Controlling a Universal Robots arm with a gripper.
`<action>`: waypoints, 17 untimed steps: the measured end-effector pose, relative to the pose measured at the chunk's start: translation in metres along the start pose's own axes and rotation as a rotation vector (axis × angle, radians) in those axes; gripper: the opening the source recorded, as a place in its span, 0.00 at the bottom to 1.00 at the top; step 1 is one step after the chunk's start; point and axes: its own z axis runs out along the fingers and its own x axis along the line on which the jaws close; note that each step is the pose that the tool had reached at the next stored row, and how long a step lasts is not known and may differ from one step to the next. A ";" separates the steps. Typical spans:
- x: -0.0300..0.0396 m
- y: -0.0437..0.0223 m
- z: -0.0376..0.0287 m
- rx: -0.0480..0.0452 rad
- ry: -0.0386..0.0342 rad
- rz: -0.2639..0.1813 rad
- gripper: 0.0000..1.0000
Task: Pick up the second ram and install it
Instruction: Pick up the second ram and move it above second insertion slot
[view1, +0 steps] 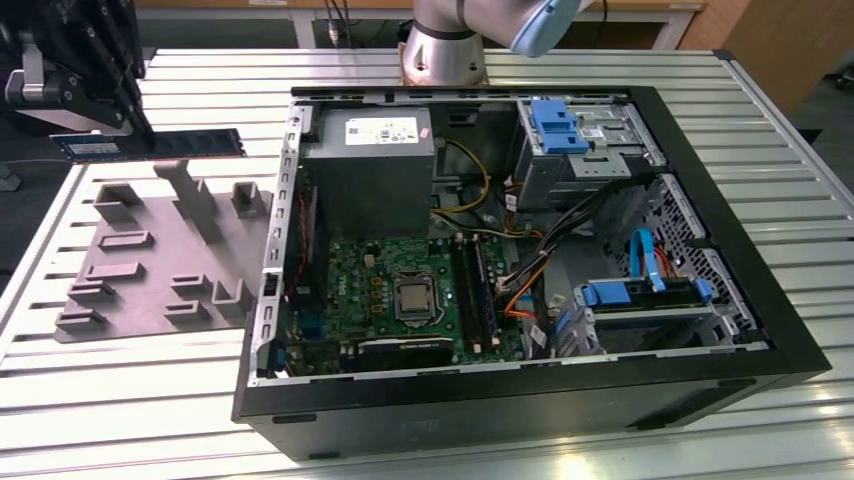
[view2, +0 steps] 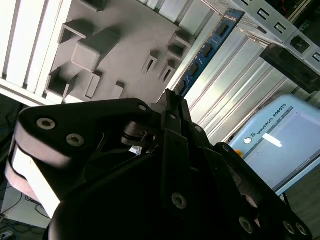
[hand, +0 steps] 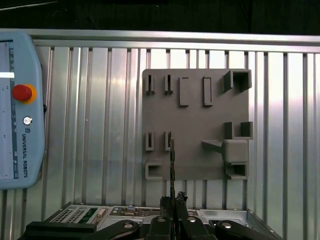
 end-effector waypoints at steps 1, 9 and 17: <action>0.0000 -0.0002 0.0000 0.0000 0.0000 0.000 0.14; 0.0001 -0.0075 -0.0003 0.0000 0.0000 0.000 0.14; 0.0001 -0.0091 -0.0003 0.0000 0.0000 0.000 0.14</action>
